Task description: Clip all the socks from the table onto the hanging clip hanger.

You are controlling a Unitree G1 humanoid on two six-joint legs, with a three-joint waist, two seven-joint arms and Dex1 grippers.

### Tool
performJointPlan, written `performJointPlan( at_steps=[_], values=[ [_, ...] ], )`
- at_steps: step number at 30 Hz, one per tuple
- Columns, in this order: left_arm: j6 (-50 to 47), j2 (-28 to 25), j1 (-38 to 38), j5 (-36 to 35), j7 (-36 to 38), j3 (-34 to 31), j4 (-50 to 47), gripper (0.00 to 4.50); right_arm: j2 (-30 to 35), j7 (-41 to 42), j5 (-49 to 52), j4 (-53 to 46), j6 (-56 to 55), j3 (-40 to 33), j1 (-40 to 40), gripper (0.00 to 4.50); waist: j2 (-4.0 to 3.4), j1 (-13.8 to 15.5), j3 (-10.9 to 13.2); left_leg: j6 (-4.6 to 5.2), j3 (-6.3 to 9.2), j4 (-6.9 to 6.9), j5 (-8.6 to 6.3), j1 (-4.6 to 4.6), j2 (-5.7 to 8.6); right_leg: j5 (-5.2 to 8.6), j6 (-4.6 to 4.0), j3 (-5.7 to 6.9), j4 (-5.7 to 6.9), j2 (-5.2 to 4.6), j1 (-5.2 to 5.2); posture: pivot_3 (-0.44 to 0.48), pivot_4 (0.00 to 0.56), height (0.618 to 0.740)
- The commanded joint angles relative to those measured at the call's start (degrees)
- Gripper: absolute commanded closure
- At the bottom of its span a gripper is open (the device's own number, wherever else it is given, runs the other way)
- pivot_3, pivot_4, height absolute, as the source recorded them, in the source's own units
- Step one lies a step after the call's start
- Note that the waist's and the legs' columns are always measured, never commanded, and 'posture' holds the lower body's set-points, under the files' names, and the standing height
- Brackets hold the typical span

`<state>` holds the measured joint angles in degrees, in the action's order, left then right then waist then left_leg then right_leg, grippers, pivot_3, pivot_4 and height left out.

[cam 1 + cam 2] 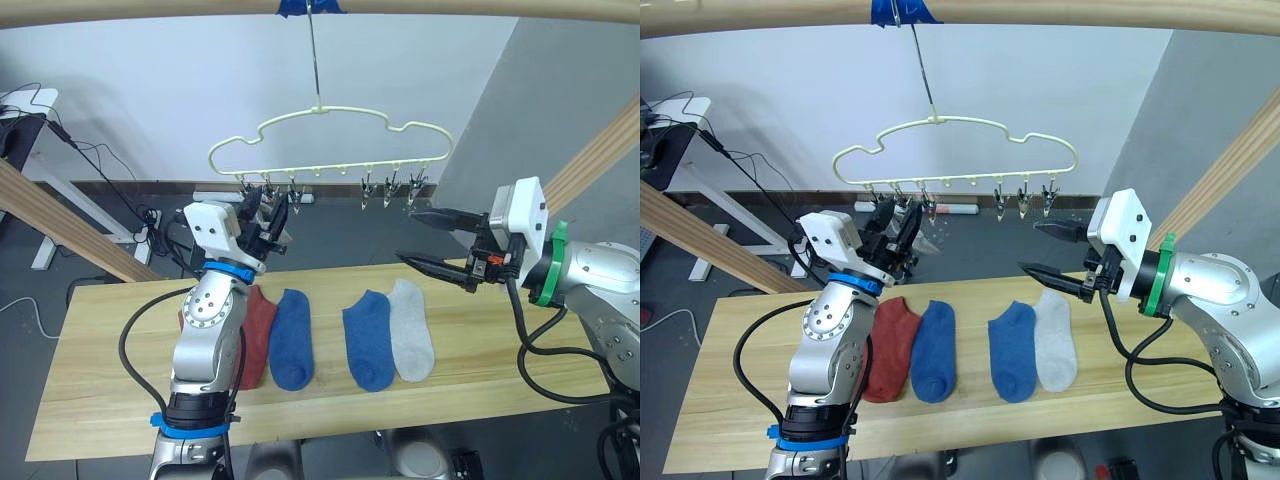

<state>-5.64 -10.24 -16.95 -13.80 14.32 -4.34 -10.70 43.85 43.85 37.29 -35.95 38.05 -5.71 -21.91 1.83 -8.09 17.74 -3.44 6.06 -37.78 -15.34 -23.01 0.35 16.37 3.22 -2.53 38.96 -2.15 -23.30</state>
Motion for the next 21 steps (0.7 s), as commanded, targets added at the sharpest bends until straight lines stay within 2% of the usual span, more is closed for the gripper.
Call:
performJointPlan(
  at_steps=[1,5,8,11,12,21],
  values=[
    [1.5,0.3,-0.8,0.4,-0.3,-0.2,-1.1,2.37,0.7,-0.2,1.3,-2.1,-0.4,-2.1,-0.6,1.55,0.0,0.0,0.0,0.0,0.0,0.0,0.0,0.0,0.0,0.0,0.0,0.0,0.0,0.0,0.0,-0.308,0.329,0.74],
    [1.5,0.3,-1.0,0.4,-0.3,-0.4,-0.9,2.37,0.9,-0.4,1.6,-2.1,-0.2,-2.1,-0.7,1.55,0.0,0.0,0.0,0.0,0.0,0.0,0.0,0.0,0.0,0.0,0.0,0.0,0.0,0.0,0.0,-0.309,0.329,0.74],
    [1.8,0.4,-1.2,0.6,-0.7,-0.6,-1.1,2.89,0.8,-0.5,1.9,-2.0,-0.2,-2.1,-0.8,1.55,0.01,0.0,0.0,0.0,0.0,0.0,0.0,0.0,0.0,0.0,0.0,0.0,0.0,0.0,0.0,-0.307,0.33,0.74],
    [1.8,0.3,-1.3,0.6,-0.7,-0.6,-1.2,3.66,0.9,-0.5,2.1,-2.1,-0.1,-2.1,-0.7,1.55,0.0,0.0,0.0,0.0,0.0,0.0,0.0,0.0,0.0,0.0,0.0,0.0,0.0,0.0,0.0,-0.306,0.33,0.74],
    [1.8,0.3,-1.3,0.6,-0.6,-0.6,-1.2,3.76,0.9,-0.5,2.2,-2.1,-0.1,-2.1,-0.7,1.55,0.01,0.0,0.0,0.0,0.0,0.0,0.0,0.0,0.0,0.0,0.0,0.0,0.0,0.0,0.0,-0.306,0.33,0.74],
    [1.5,0.1,-1.0,0.7,-0.4,-0.7,-1.6,3.77,1.4,-1.0,3.3,-3.0,0.4,-2.1,0.2,1.55,0.01,0.0,0.1,0.0,0.0,0.0,0.0,0.0,0.0,0.0,0.0,0.0,-0.01,0.0,0.0,-0.308,0.329,0.74]
  ],
)
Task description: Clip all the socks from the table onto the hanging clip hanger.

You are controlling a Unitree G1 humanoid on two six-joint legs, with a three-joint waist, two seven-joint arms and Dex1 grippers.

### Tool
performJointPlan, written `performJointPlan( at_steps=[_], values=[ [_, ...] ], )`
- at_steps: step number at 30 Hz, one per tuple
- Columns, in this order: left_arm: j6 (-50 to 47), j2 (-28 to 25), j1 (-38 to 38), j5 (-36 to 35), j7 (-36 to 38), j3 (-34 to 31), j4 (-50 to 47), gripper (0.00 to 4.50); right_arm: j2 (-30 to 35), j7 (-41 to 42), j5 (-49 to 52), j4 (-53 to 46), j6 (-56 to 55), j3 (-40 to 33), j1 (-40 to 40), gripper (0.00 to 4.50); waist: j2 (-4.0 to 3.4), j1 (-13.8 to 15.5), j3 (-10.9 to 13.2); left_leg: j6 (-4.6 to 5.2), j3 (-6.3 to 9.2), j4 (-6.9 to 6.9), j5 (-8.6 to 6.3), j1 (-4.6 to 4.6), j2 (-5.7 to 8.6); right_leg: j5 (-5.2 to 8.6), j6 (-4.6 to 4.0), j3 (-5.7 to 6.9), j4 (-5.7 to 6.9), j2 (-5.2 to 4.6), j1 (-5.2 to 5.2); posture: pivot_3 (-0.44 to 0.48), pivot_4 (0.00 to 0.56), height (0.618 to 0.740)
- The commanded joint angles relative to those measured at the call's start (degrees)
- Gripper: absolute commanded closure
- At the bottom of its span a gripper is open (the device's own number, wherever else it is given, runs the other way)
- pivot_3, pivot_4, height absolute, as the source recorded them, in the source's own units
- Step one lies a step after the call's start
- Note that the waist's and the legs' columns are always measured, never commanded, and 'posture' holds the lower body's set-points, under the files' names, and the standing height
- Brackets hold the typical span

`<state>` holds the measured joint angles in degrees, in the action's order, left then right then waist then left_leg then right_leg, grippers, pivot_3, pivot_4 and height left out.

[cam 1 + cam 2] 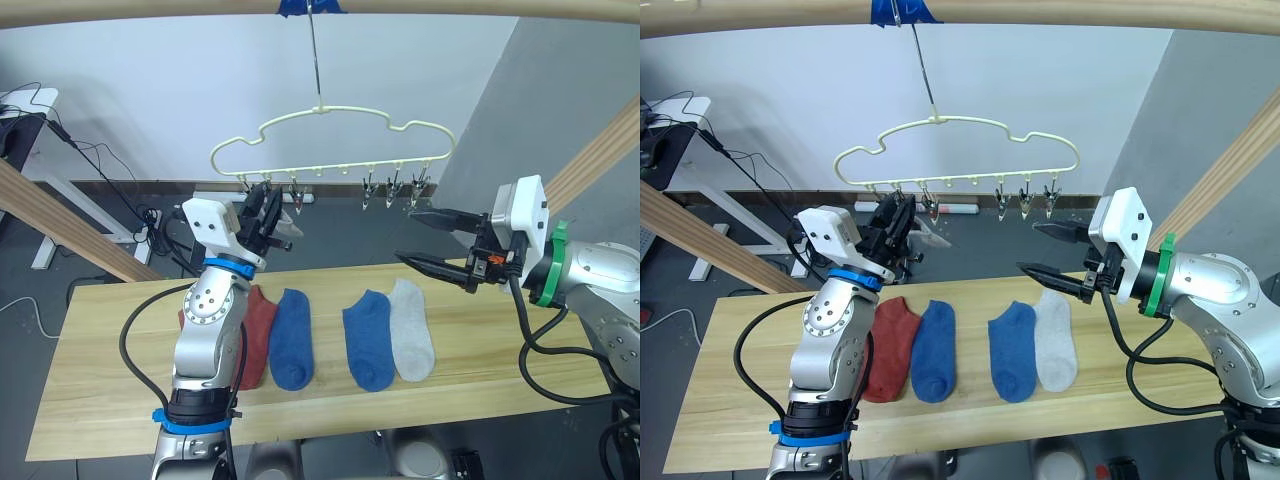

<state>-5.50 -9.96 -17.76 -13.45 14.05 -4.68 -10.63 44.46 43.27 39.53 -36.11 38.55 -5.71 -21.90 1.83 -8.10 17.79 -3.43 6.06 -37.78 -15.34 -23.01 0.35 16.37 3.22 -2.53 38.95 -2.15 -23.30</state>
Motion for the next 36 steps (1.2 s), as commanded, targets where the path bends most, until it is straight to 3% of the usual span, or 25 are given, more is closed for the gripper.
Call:
performJointPlan(
  at_steps=[1,13,14,19,33,36],
  values=[
    [1.3,-0.2,-0.2,0.3,-0.1,-0.4,-1.7,3.77,1.0,-0.4,1.1,-2.9,0.0,-2.0,0.4,1.55,0.0,0.0,0.0,0.0,0.0,0.0,0.0,0.0,0.0,0.0,0.0,0.0,0.0,0.0,0.0,-0.308,0.329,0.74],
    [1.4,-0.8,-0.1,1.2,0.4,-0.2,-1.7,3.78,0.9,-0.9,0.8,-3.1,-0.2,-1.6,0.9,1.55,0.01,0.0,0.0,0.0,0.01,0.0,0.0,0.0,0.01,0.0,0.0,0.0,-0.01,0.01,0.0,-0.304,0.327,0.74],
    [1.3,-0.8,-0.1,1.2,0.4,-0.2,-1.8,3.07,0.9,-1.0,0.8,-3.1,-0.2,-1.6,0.9,1.55,0.01,0.0,0.0,0.0,0.0,0.0,0.0,0.0,0.01,0.0,0.0,0.0,-0.01,0.01,0.0,-0.304,0.327,0.74],
    [0.2,-1.0,-0.6,2.6,-0.7,0.2,-1.7,1.78,0.9,-1.0,0.9,-3.0,-0.3,-1.7,0.9,1.55,0.01,0.0,0.0,0.0,0.01,0.0,0.0,0.0,0.01,0.0,0.0,0.0,-0.01,0.01,0.0,-0.305,0.328,0.74],
    [-3.4,-1.2,-1.3,4.4,-2.5,0.5,-4.4,1.78,1.0,-0.7,1.7,-2.2,0.1,-2.3,1.0,1.55,0.01,0.0,0.0,0.0,0.0,0.01,0.0,0.0,0.01,0.0,0.01,0.0,-0.02,0.01,0.0,-0.301,0.327,0.74],
    [-3.7,-1.2,-1.3,4.3,-2.5,0.5,-5.0,2.31,0.9,-0.8,1.8,-2.2,0.2,-2.3,0.9,1.55,0.02,0.0,0.1,0.0,0.01,0.01,0.0,-0.01,0.01,0.0,0.01,0.0,-0.02,0.01,0.0,-0.299,0.328,0.74]
  ],
)
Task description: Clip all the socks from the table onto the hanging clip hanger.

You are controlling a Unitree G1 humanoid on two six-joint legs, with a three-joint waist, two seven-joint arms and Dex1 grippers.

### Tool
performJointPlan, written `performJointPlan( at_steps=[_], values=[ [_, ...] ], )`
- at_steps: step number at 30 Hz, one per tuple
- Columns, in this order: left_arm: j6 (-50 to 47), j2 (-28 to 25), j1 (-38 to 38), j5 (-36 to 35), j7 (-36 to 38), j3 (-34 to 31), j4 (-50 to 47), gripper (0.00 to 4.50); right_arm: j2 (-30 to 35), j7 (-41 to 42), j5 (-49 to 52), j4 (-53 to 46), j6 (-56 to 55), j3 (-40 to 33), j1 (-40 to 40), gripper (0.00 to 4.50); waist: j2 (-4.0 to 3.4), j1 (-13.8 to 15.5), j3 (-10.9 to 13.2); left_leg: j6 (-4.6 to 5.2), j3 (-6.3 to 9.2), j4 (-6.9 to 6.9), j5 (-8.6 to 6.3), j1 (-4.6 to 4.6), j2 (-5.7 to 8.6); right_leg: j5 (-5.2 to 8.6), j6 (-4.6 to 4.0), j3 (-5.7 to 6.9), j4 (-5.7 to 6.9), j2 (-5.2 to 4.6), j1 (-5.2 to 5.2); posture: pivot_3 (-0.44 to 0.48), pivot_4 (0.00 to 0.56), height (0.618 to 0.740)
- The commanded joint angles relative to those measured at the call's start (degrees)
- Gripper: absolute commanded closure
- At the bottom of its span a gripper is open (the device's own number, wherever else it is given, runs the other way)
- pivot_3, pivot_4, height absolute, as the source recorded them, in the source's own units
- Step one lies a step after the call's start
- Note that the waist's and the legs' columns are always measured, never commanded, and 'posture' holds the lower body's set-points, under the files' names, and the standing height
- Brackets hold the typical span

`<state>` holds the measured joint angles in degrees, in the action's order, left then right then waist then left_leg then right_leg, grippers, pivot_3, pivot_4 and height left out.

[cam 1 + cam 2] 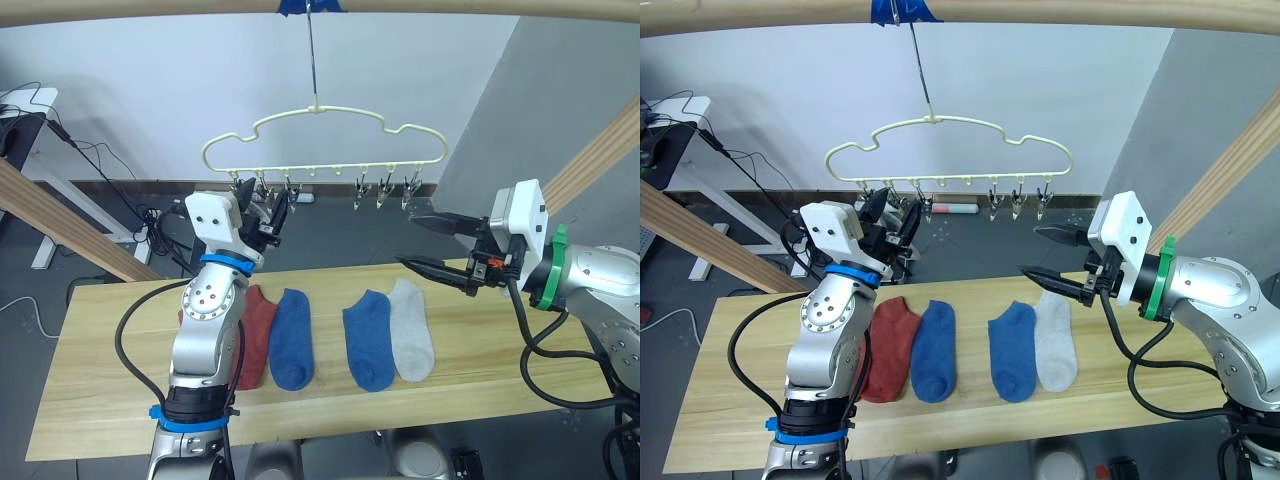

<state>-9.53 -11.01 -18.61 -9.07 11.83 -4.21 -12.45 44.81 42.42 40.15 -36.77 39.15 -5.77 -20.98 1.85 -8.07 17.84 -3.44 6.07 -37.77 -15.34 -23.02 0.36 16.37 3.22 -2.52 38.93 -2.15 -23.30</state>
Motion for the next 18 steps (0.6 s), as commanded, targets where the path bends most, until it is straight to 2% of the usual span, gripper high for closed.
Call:
performJointPlan(
  at_steps=[1,5,8,11,18],
  values=[
    [0.2,-0.1,-0.5,0.0,-0.3,0.0,-3.3,2.66,0.6,0.0,1.2,-1.6,-0.4,-2.2,-0.1,1.55,0.0,0.0,0.0,0.0,0.0,0.0,0.0,0.0,0.0,0.0,0.0,0.0,0.0,0.0,0.0,-0.299,0.328,0.74],
    [-0.3,-0.2,-0.5,-0.5,0.3,0.1,-4.3,3.78,0.5,-0.1,1.6,-1.5,-0.3,-2.3,-0.1,1.55,0.0,0.0,0.0,0.0,0.0,0.0,0.0,0.0,0.0,0.0,0.0,0.0,0.0,0.0,0.0,-0.299,0.328,0.74],
    [-0.7,-0.4,-0.4,-0.4,0.3,0.0,-4.7,4.26,0.6,-0.1,1.8,-1.5,-0.3,-2.3,0.0,1.55,0.01,0.0,0.1,0.0,0.0,0.0,0.0,0.0,0.0,0.0,0.0,0.0,0.0,0.0,0.0,-0.299,0.328,0.74],
    [-1.0,-0.6,0.0,-0.5,0.4,-0.1,-5.2,4.42,0.6,-0.2,1.9,-1.6,-0.2,-2.2,0.1,1.55,0.02,0.0,0.1,0.0,0.0,0.0,0.0,0.0,0.0,0.0,0.0,0.0,0.0,0.0,0.0,-0.291,0.325,0.74],
    [-2.1,-1.0,0.9,-1.1,0.9,-0.5,-6.3,4.43,2.6,-1.4,-1.4,-2.4,0.7,0.3,3.6,1.55,0.01,0.1,0.1,0.0,0.01,0.01,0.0,-0.01,0.0,0.0,0.0,0.01,-0.02,0.0,0.0,-0.291,0.325,0.74]
  ],
)
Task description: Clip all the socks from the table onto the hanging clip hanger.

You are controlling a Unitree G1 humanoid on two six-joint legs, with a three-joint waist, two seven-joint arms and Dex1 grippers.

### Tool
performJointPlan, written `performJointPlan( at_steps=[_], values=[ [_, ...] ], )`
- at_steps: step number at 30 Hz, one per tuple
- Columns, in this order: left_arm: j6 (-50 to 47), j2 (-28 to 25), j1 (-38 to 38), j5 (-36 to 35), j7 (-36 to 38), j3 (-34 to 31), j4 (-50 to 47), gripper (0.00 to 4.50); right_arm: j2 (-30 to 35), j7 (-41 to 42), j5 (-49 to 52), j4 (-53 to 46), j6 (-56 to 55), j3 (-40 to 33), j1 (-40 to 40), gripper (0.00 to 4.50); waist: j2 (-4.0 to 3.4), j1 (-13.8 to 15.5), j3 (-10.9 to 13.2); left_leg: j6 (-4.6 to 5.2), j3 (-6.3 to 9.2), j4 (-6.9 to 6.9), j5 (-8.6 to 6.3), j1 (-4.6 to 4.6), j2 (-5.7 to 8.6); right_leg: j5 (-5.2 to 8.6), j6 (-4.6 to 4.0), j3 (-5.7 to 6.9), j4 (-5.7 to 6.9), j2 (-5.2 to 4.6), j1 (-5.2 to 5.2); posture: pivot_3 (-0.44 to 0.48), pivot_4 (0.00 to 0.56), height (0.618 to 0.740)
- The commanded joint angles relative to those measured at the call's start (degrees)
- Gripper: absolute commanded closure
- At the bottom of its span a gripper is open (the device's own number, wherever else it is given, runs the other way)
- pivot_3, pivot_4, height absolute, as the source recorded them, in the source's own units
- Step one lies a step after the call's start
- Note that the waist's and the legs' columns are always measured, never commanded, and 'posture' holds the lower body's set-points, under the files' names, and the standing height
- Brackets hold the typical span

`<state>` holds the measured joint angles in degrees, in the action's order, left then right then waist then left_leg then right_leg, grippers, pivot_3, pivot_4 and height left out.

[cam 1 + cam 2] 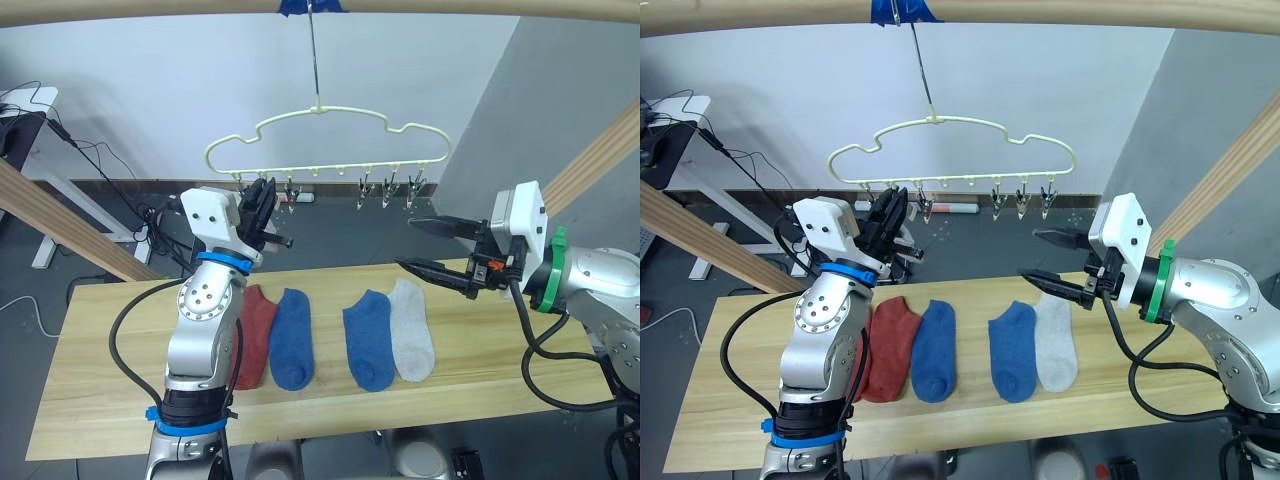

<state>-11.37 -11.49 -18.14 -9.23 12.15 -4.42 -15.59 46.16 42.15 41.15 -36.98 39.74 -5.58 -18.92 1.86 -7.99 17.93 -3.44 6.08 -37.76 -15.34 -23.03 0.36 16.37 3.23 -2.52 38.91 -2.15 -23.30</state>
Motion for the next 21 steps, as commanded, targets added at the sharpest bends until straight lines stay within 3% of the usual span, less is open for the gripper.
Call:
performJointPlan(
  at_steps=[1,6,13,21],
  values=[
    [-0.5,-0.6,0.4,-1.2,0.8,-0.3,-3.4,4.43,1.4,-2.7,-4.4,-2.0,0.6,1.1,2.7,1.38,0.0,0.0,0.0,0.0,-0.01,0.0,0.0,0.0,0.0,0.0,0.0,0.0,0.0,0.0,0.0,-0.291,0.325,0.74],
    [-2.6,-1.4,0.1,-3.0,2.3,-0.6,-4.5,4.43,-3.6,-15.3,-19.2,0.2,-1.6,9.3,13.1,0.0,0.02,0.1,0.0,-0.01,0.08,0.04,0.0,-0.01,-0.01,0.01,0.01,0.09,-0.03,0.01,0.0,-0.273,0.334,0.74],
    [-3.8,-2.6,-0.4,-4.2,3.7,-0.6,-5.2,4.43,-13.1,-25.1,-33.8,8.5,-8.8,18.2,19.7,0.0,-0.06,0.0,0.3,-0.02,-0.06,0.04,0.01,0.04,-0.02,-0.01,0.07,-0.09,-0.02,0.0,-0.02,-0.262,0.338,0.74],
    [-4.2,-3.5,-0.5,-4.9,4.8,-0.7,-4.9,4.43,-22.8,-27.0,-39.4,25.4,-16.4,20.5,17.6,0.0,-0.06,0.0,0.6,-0.02,-0.07,0.04,0.01,0.06,-0.03,-0.02,0.06,-0.09,-0.01,0.04,-0.02,-0.246,0.341,0.74]
  ],
)
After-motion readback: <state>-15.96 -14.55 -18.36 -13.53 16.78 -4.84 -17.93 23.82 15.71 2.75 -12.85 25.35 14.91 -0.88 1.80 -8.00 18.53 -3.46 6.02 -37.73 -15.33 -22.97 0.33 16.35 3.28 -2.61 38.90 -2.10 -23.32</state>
